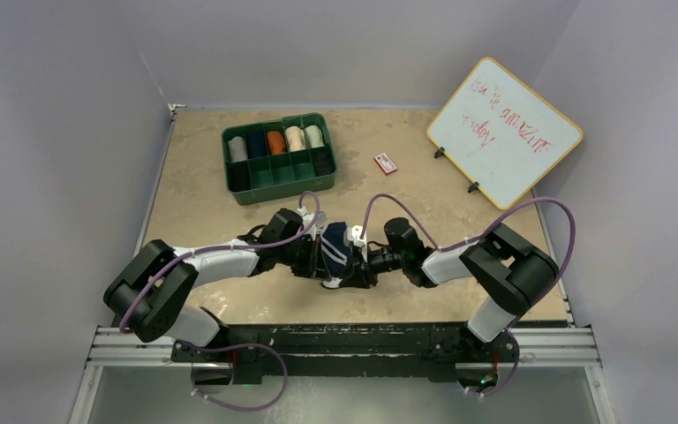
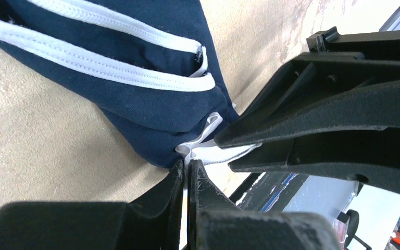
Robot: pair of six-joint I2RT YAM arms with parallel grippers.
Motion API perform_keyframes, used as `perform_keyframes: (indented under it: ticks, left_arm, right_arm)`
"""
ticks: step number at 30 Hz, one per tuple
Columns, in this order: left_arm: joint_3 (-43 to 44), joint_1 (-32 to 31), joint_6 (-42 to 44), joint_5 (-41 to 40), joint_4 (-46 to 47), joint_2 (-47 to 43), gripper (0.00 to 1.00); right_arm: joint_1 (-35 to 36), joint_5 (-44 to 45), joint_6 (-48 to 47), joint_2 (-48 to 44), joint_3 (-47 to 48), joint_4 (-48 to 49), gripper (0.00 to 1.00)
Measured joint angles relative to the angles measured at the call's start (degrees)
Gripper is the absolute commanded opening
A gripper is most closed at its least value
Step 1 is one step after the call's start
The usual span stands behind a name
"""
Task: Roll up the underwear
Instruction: Roll the underwear to the center of the board.
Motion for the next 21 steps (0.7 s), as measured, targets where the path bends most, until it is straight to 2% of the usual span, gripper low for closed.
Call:
perform_keyframes:
  ticks: [3,9,13,17,21]
  left_arm:
    - [0.00,0.00,0.00,0.00,0.00,0.00,0.00]
    - [0.00,0.00,-0.02,-0.07,-0.04,-0.07,0.00]
    - [-0.02,0.00,-0.24,-1.01,-0.57,-1.20,0.24]
    - [-0.07,0.11,-1.03,-2.19,-0.61,-3.67,0.33]
    - [-1.09,0.72,-1.57,-2.47,-0.28,-5.99,0.38]
  right_arm:
    - [0.00,0.13,0.50,0.17,0.02,0.44,0.00]
    - [0.00,-0.79,2.60,2.05,0.04,1.68,0.00]
    - [-0.59,-1.33,8.26,4.94,-0.72,6.49,0.00]
    - [-1.92,-1.73,15.39,8.26,-1.55,11.58,0.00]
    - [-2.99,-2.91,22.64,11.76,-1.53,16.72,0.00]
